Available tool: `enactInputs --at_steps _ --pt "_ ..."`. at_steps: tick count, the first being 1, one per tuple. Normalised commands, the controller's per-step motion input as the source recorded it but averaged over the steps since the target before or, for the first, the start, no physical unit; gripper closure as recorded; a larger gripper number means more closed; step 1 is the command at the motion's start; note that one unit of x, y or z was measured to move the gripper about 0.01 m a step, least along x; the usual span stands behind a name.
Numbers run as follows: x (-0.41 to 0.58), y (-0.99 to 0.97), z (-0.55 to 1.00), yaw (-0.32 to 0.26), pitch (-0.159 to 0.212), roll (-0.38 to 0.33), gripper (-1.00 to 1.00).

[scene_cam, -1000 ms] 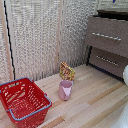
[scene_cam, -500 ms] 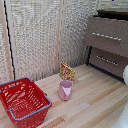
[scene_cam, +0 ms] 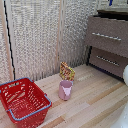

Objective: Transport the gripper mindfully toward the orange-red bowl and clasp it to elevate with ease. Ensure your robot's arm aligns efficiently with the top drawer's opening. Carefully slide the orange-red bowl into the designated spot with precision. After confirmation, withdraw the gripper gently. Close the drawer smoothly by transitioning the gripper to its handle.

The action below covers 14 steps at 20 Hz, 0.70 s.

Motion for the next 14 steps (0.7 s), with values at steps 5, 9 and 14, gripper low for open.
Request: enactInputs --at_steps 5,9,14 --pt "0.147 0.14 -0.38 0.136 0.007 -0.375 -1.0" --pt "-0.003 0.18 -0.11 0.107 0.122 -0.366 -1.0" --pt "-0.102 0.28 0.0 0.099 0.24 -0.296 -1.0"
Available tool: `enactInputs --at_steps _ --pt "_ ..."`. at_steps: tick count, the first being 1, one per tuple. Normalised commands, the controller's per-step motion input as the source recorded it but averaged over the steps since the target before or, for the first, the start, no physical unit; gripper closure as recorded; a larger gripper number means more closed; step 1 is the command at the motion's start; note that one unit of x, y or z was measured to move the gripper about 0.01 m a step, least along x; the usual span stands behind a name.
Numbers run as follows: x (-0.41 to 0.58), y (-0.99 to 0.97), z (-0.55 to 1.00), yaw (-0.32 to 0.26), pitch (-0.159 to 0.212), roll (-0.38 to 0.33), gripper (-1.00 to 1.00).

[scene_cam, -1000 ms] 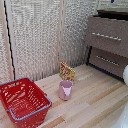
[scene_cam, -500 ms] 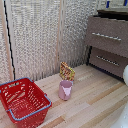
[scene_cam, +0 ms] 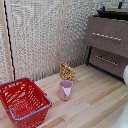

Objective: Transport the gripper mindfully toward the orange-red bowl and clasp it to elevate with ease. Ensure your robot's arm aligns efficiently with the top drawer's opening. Carefully slide the orange-red bowl into the designated spot with precision. After confirmation, withdraw the gripper gently. Close the drawer smoothly by transitioning the gripper to its handle.

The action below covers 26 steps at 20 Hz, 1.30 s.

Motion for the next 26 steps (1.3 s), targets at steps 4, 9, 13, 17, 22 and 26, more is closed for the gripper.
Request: enactInputs --at_steps 4,9,13,17,22,26 --pt "-0.132 0.34 -0.03 0.072 0.258 -0.299 -1.0" --pt "-0.129 0.38 -0.13 0.05 0.243 -0.321 -1.0" --pt "-0.041 0.43 -0.23 0.025 0.192 -0.36 -1.0" --pt "0.011 0.42 -0.29 0.025 0.128 -0.375 -1.0" --pt "0.135 0.4 -0.36 0.027 0.044 -0.375 -1.0" --pt "0.106 0.15 -0.21 0.079 0.029 -0.375 -1.0"
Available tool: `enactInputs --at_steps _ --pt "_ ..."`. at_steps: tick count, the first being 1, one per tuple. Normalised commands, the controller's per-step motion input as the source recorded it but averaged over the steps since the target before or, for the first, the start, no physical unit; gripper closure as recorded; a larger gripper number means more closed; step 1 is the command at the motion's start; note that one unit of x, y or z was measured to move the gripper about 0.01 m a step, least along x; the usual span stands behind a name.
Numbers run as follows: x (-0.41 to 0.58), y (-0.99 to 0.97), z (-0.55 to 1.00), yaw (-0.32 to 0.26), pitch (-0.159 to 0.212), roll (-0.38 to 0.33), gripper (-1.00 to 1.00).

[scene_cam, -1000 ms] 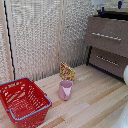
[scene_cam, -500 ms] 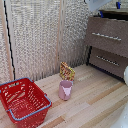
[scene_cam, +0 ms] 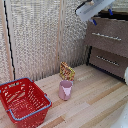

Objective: Transport the gripper mindfully toward the orange-red bowl and clasp it to elevate with ease. Ensure your robot's arm aligns efficiently with the top drawer's opening. Carefully slide the orange-red bowl into the designated spot with precision. After confirmation, withdraw the gripper gently. Close the drawer smoothly by transitioning the gripper to its handle.

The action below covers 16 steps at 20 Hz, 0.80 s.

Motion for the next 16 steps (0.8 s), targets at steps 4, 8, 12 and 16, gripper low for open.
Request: enactInputs --at_steps 4,8,12,16 --pt "0.0 0.0 -0.15 0.146 0.024 -0.375 -1.0" --pt "0.0 0.0 -0.23 0.162 0.026 -0.375 -1.0" --pt "-0.02 0.0 -0.26 0.164 0.035 -0.375 -1.0" --pt "-0.171 -0.01 -0.24 0.195 0.085 -0.36 -1.0"
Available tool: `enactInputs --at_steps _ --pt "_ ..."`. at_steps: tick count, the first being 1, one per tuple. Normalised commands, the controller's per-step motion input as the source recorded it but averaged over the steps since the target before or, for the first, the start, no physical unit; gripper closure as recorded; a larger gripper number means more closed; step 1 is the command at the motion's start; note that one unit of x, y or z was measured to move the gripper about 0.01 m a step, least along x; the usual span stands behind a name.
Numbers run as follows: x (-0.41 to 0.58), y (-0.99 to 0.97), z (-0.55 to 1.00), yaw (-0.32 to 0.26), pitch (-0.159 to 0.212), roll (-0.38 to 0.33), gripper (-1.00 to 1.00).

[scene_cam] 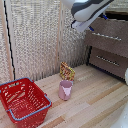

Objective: Transport the gripper mindfully toward the orange-red bowl and clasp it to elevate with ease. Ensure your robot's arm aligns efficiently with the top drawer's opening. Carefully slide the orange-red bowl into the designated spot with precision. After confirmation, withdraw the gripper gently. Close the drawer smoothly by transitioning the gripper to its handle.

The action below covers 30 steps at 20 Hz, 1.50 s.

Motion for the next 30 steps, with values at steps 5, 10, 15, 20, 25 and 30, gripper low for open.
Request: enactInputs --at_steps 5,10,15,20,25,30 --pt "-0.181 0.0 -0.21 0.18 0.177 -0.309 -1.0" --pt "0.013 -0.22 -0.25 0.159 0.147 -0.151 -1.0" --pt "0.021 -0.47 -0.13 0.169 0.086 -0.11 -1.0" --pt "0.021 -0.53 0.04 0.134 0.089 -0.047 -1.0" --pt "0.159 -0.26 0.0 0.072 0.159 -0.047 1.0" --pt "0.034 -0.06 0.0 -0.004 0.042 -0.022 1.0"
